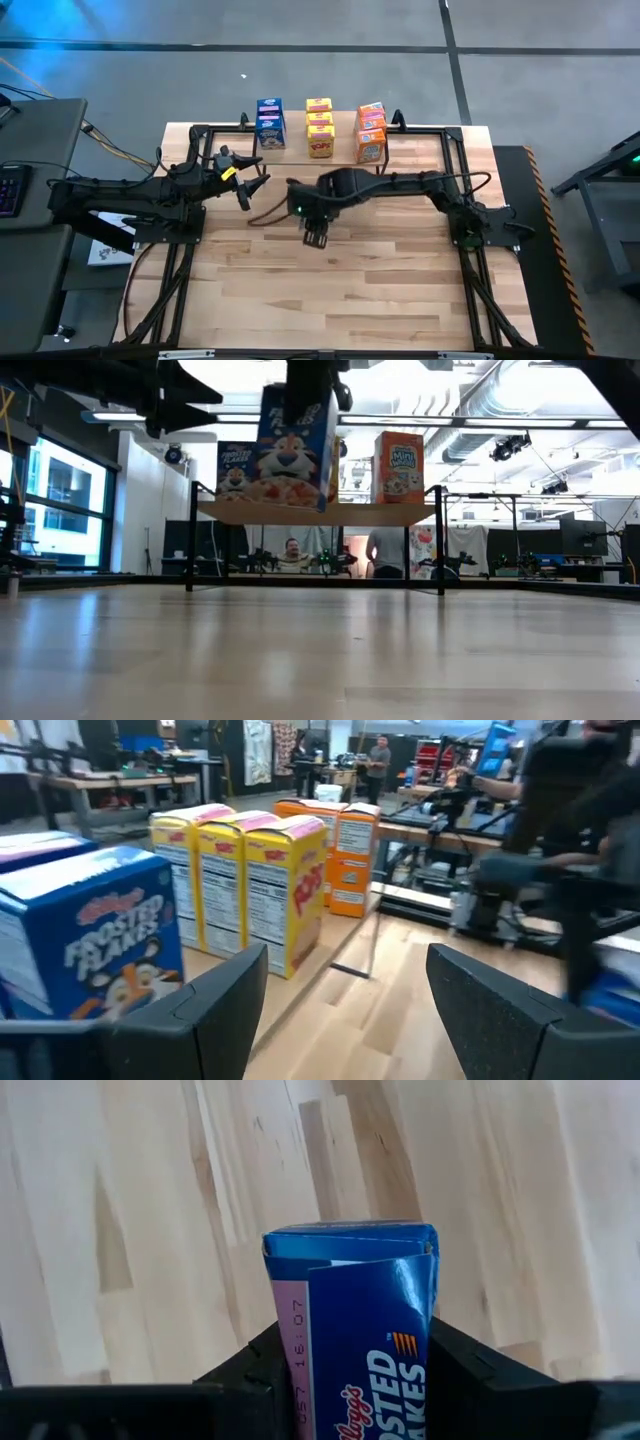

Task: Stack cereal on shelf
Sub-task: Put the blue cereal box on the shelf

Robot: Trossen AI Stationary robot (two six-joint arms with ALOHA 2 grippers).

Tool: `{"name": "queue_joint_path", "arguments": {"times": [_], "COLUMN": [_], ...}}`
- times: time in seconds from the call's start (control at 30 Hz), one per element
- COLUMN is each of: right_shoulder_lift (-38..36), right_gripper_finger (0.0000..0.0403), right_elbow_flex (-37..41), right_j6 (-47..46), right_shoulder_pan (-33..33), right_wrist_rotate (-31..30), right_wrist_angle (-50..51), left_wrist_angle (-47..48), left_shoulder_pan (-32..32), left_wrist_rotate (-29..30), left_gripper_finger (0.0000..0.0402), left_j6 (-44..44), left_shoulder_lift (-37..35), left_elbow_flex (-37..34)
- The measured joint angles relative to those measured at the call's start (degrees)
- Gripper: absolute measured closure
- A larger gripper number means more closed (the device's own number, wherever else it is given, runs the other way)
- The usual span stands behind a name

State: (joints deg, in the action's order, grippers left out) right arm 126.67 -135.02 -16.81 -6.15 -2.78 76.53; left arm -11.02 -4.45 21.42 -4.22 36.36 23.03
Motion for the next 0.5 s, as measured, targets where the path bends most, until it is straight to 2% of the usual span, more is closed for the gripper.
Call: {"name": "queue_joint_path", "arguments": {"times": [0.23,0.5], "right_shoulder_lift": [-0.04,-0.59], "right_gripper_finger": [0.0268,0.0268], "right_elbow_flex": [0.0,0.0], "right_j6": [6.54,10.92], "right_shoulder_pan": [2.13,2.11], "right_wrist_rotate": [2.87,4.66], "right_wrist_angle": [2.14,1.95], "left_wrist_angle": [-0.07,-0.06], "left_shoulder_pan": [0.0,-0.04], "left_wrist_rotate": [-4.49,-4.4], "left_gripper_finger": [0.0137,0.0137], "left_j6": [-1.09,-4.03], "left_shoulder_lift": [0.0,0.0], "left_elbow_flex": [0.0,0.0]}}
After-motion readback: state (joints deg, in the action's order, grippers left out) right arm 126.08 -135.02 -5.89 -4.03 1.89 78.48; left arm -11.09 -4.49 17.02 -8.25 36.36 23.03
